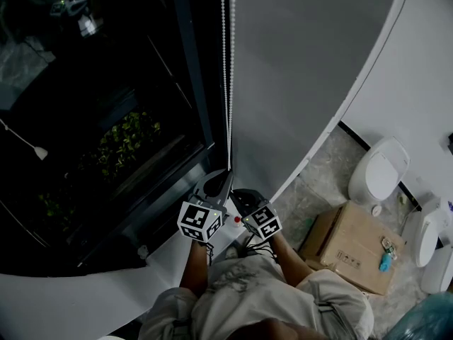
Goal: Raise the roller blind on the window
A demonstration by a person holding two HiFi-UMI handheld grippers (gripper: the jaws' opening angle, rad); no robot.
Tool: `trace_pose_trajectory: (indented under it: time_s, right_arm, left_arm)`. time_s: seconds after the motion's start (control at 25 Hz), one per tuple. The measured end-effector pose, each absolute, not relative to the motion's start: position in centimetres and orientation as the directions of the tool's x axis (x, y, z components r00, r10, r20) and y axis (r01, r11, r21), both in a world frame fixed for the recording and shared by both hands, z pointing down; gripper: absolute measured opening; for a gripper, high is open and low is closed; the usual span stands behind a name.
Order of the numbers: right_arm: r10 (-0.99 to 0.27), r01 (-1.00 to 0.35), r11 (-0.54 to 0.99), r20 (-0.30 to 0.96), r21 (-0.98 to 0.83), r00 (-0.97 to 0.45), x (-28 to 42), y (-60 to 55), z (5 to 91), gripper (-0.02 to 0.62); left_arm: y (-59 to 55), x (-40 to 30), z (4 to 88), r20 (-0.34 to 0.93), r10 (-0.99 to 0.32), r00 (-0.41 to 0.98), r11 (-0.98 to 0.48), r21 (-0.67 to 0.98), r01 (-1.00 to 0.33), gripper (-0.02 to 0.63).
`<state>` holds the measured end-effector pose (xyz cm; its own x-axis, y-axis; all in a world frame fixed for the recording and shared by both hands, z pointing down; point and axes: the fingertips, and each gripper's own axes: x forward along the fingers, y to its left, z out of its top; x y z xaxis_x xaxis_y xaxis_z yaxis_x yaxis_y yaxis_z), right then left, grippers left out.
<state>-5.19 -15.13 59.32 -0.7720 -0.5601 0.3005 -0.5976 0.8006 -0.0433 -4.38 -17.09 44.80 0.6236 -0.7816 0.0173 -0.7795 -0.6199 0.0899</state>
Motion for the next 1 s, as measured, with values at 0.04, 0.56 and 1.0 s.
trace_pose_trajectory:
  time_s: [0.04, 0.56, 1.0]
  right_arm:
    - [-0.567, -0.601, 0.799, 0.292, -0.036, -0.771, -5.1, -15.1, 59.0, 0.015]
    - [-0.586, -0.594, 0.805, 0.172, 0.006, -0.792, -4.9, -14.3, 53.4, 0.130]
    - [-0.637, -0.639, 0.768, -0.044, 0.039, -0.769, -2.7, -12.9, 45.9, 0.009]
  left_arm:
    - [-17.0, -4.4, 44.7, 0.014, -0.781, 0.624, -0.620, 0.090, -0.779, 0.015]
    - [-16.5, -5.9, 43.8, -0.025, -0.796, 0.605, -0.604, 0.093, -0.792, 0.083]
    - [-14.7, -7.6, 43.3, -0.051, -0.814, 0.579, -0.581, 0.080, -0.810, 0.006]
